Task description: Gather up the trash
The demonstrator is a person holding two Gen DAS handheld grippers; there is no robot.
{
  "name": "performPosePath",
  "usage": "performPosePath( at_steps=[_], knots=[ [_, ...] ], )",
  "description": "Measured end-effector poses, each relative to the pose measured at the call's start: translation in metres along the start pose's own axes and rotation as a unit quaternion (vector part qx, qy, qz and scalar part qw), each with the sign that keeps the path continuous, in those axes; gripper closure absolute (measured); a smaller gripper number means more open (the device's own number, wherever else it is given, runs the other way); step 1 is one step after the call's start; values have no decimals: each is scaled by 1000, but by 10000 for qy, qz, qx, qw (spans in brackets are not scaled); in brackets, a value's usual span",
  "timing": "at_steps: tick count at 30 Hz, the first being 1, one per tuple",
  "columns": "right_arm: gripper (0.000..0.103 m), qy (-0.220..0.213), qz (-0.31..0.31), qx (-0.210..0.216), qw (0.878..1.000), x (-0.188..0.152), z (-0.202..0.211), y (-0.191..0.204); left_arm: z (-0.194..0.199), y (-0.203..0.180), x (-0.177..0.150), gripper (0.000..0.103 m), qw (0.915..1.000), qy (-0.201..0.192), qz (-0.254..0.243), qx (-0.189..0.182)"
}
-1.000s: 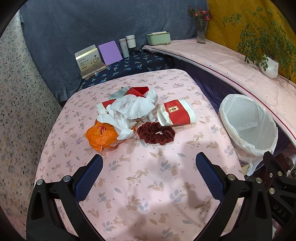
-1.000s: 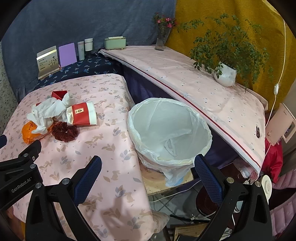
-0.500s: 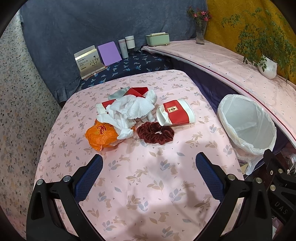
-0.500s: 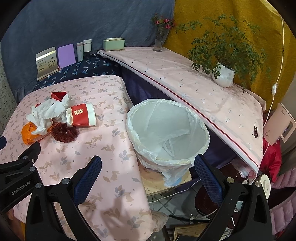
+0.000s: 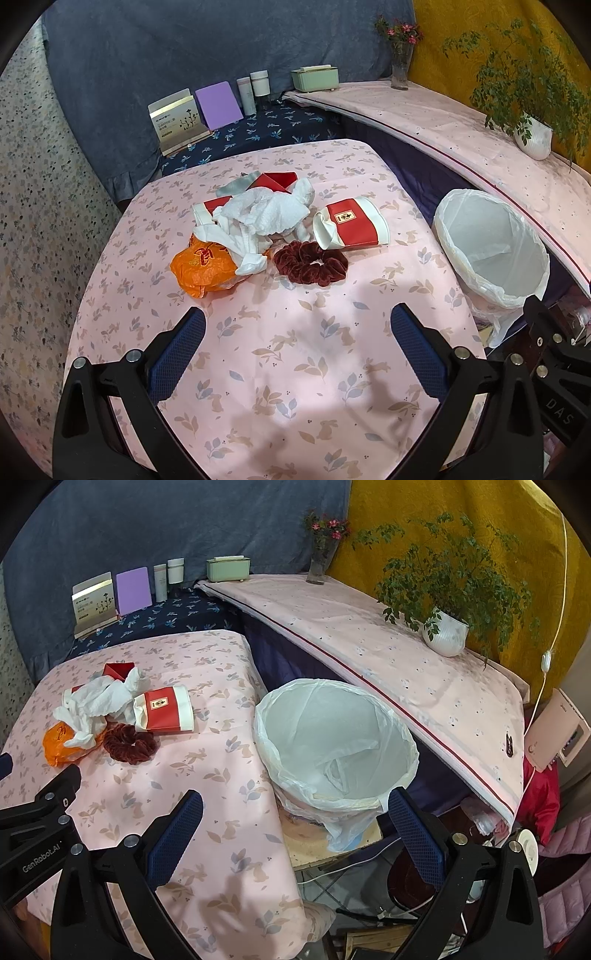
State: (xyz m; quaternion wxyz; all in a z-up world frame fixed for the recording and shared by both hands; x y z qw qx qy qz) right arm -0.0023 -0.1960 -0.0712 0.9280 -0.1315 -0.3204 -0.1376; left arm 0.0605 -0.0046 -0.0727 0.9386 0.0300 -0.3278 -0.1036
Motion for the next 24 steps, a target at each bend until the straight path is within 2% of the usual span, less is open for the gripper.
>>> performPosePath(
  at_steps=[24],
  knots=[
    [7, -20, 25, -29, 10000, 1, 3, 4, 1, 5, 0, 7, 10000, 2, 31, -46]
  ],
)
Point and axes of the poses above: each gripper's, at about its wrist camera, not at the fingertips, and z roughly against the way its jaws point, y to its left, x to its top, the point moved 10 cm from there along -z, roughly the way its jaws point, and after that the axes turned 4 degrees about y, right-handed, at the moved point
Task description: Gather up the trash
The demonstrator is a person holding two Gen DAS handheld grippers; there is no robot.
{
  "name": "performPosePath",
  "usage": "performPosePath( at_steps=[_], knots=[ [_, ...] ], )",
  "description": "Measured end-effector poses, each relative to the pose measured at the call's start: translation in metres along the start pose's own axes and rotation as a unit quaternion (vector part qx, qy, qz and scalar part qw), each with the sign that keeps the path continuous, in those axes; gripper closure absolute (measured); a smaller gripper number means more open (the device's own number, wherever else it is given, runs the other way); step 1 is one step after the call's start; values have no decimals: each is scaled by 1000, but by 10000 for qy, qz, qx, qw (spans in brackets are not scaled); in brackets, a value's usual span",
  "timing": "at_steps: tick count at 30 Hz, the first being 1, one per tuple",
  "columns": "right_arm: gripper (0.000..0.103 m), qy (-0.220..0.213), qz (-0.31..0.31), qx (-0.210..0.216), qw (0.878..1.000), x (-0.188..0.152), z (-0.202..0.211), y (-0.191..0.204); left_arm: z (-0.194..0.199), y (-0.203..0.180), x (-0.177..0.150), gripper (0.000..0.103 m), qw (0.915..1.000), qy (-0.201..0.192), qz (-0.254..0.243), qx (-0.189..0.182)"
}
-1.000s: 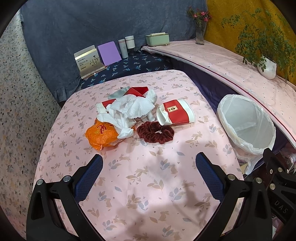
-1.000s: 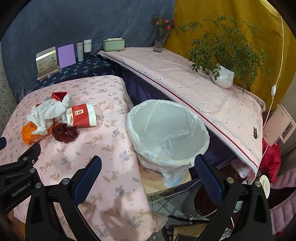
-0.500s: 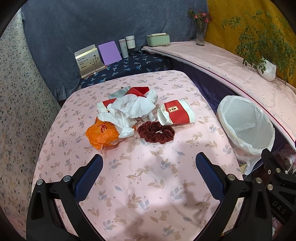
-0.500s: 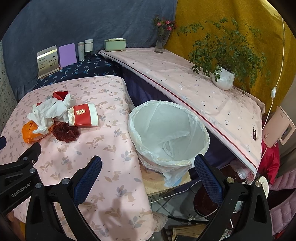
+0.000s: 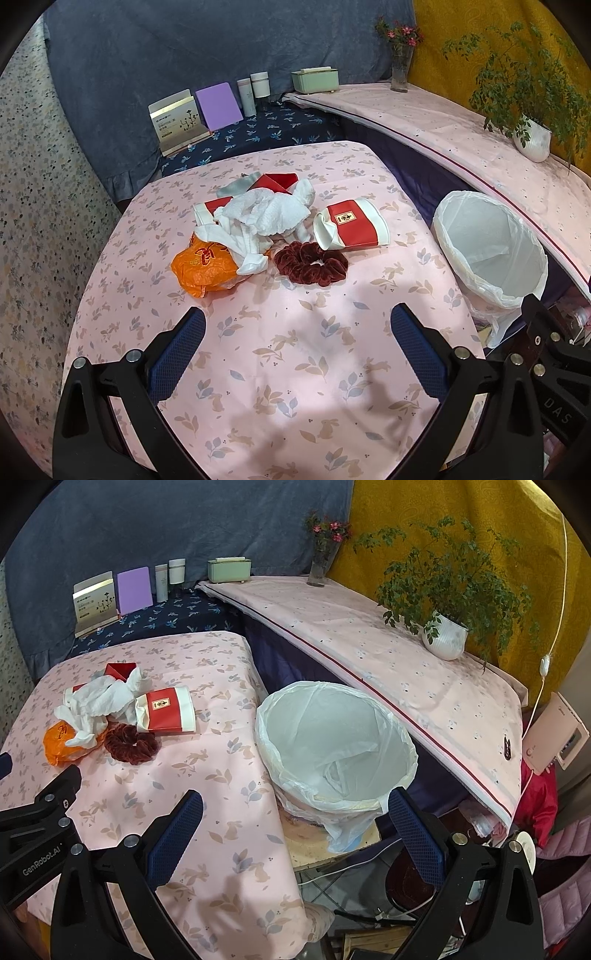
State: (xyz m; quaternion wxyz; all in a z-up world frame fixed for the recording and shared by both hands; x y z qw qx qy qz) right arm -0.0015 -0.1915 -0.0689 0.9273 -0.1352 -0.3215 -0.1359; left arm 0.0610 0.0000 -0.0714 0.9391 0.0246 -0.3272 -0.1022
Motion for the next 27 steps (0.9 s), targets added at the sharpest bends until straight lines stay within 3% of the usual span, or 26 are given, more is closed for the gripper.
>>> performPosePath(
  at_steps=[27],
  knots=[
    [7, -4, -14, -19, 10000, 2, 0, 0, 2, -3, 1, 7, 10000, -28, 12, -42]
  ],
)
Point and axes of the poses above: each gripper's, at about its wrist camera, not at the fingertips, and z roughly against the way its jaws point, y to its left, x to its top, the point moved 10 cm from there along -z, roughly the way its jaws point, and after that the axes turned 4 degrees about y, right-handed, at the moved point
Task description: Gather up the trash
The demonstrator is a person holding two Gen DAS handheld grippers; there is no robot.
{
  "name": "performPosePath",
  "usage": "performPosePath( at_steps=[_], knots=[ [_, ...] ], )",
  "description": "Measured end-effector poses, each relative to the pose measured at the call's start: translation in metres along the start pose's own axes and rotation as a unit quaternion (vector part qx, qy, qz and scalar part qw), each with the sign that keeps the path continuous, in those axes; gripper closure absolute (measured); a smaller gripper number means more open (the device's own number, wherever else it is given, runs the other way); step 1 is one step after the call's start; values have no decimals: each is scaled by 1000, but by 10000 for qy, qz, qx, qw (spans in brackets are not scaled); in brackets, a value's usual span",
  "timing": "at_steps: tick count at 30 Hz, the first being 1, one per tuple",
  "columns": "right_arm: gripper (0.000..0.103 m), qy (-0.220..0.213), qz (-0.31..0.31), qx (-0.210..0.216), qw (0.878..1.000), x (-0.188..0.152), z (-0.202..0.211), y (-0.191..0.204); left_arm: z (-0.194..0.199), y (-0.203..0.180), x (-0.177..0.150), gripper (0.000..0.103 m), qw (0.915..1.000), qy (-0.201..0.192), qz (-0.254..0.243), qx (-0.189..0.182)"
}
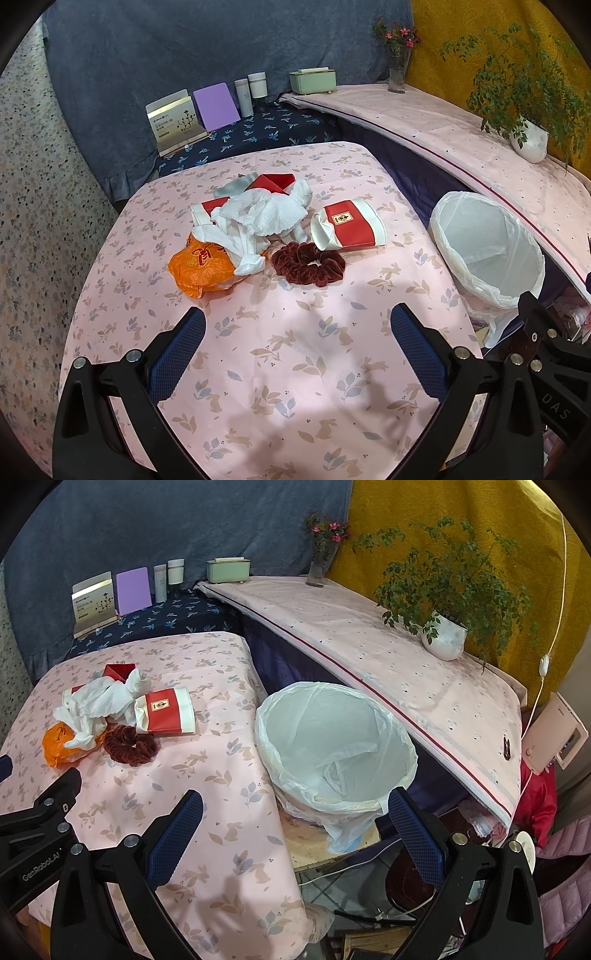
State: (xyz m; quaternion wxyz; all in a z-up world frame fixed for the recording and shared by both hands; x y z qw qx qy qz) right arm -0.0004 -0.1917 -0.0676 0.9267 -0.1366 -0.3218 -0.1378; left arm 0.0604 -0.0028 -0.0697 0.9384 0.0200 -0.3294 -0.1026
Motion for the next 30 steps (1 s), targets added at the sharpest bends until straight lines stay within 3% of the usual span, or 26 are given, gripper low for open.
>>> performPosePath(
  at_steps=[18, 30],
  knots=[
    [7, -67, -26, -44, 10000, 7, -3, 4, -12, 6, 2, 7, 9998, 100, 137, -144],
    [7, -88, -181, 174, 9996, 23, -28, 26, -41, 41, 10, 7, 9992, 108, 323, -198]
  ],
)
Point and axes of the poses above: each gripper's, at about its wrist camera, not at the fingertips, and z roughly against the way its jaws point, y to its left, x to its top, the point moved 10 cm from there along -z, roughly the way its jaws point, and after that the axes turned 4 degrees about y, right-handed, at the moved point
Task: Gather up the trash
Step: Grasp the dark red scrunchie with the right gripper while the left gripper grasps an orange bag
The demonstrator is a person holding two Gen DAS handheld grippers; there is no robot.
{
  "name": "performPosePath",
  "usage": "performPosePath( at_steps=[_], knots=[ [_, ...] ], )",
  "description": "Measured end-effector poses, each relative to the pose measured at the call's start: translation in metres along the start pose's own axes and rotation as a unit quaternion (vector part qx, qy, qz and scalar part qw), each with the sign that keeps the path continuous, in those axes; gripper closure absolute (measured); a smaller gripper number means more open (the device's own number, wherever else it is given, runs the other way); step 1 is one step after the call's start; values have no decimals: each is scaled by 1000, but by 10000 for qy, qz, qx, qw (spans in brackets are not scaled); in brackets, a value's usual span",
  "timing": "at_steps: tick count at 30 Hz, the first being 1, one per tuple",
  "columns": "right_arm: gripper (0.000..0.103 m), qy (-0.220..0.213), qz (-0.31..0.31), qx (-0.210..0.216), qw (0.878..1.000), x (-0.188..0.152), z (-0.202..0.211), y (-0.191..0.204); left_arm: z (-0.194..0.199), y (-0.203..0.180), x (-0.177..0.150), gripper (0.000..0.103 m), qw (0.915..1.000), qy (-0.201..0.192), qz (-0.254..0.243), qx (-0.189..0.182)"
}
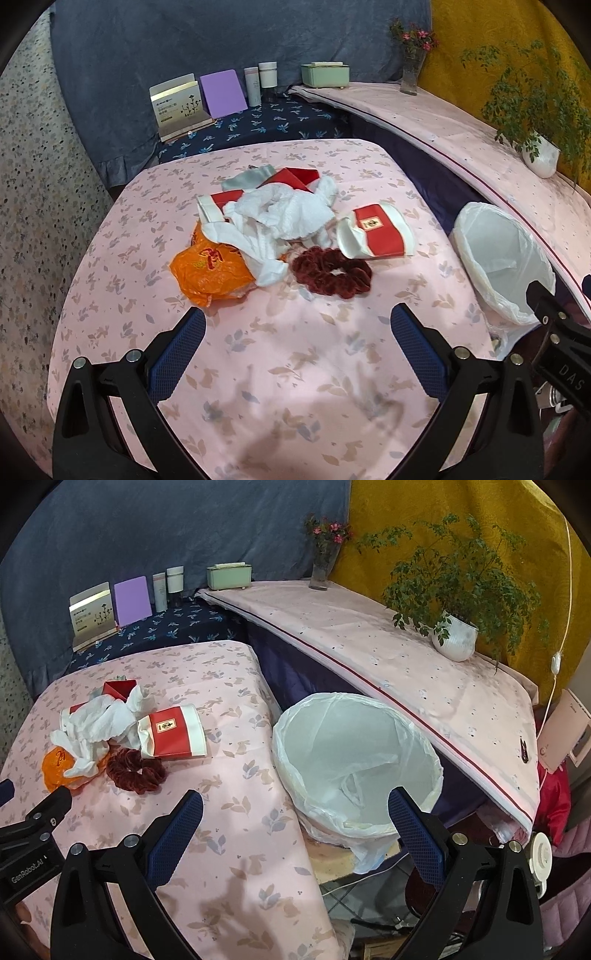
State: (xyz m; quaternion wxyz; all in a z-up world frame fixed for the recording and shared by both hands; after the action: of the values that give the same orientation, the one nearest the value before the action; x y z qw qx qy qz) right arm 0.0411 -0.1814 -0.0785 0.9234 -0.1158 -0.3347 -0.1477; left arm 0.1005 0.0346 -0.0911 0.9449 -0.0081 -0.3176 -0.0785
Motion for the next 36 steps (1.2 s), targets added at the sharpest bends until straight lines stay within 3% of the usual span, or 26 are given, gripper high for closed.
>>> performPosePath(
  at_steps=[10, 15, 21, 24, 27, 28, 30, 33, 35, 36],
  knots=[
    [7, -92, 492, 664, 9965, 24, -42, 82, -52, 71, 12, 7, 9986, 223, 488, -16],
    [7, 10, 571, 764, 9954, 33, -62, 114, -81, 108, 11, 7, 9952, 479, 848, -5],
    [7, 177, 576, 803, 9949, 31, -79, 135, -107, 119, 6, 9, 9908, 722, 1063, -413],
    [7, 224, 567, 802, 9949, 30, -84, 140, -115, 115, 4, 24, 9900, 820, 1003, -560],
    [9, 240, 591, 810, 9947, 30, -87, 146, -119, 110, 1, 47, 9886, 905, 955, -727],
    [12, 258, 603, 824, 9944, 29, -88, 148, -118, 109, 0, 49, 9886, 903, 946, -750],
    [16, 297, 625, 852, 9940, 26, -89, 151, -117, 107, 0, 63, 9888, 867, 935, -780],
    [28, 388, 662, 940, 9926, 17, -88, 157, -113, 103, 0, 72, 9885, 833, 915, -870],
    [44, 501, 684, 1117, 9901, 7, -87, 165, -108, 101, 0, 78, 9892, 765, 863, -903],
    [46, 566, 701, 1213, 9885, 3, -86, 171, -106, 100, 0, 81, 9897, 741, 847, -890]
  ],
)
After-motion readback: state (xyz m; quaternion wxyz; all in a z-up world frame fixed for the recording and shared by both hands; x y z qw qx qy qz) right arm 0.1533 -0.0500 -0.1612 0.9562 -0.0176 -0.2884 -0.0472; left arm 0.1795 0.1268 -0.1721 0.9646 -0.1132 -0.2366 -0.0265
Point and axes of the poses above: each gripper's, at about its wrist camera, not at the fingertips, and z roughly against the way its jaws point, y to its left, x to its top, the point moved 10 cm from there along -z, roughly the way its jaws point, and after that the axes turned 4 degrees about y, right-handed, at the moved point
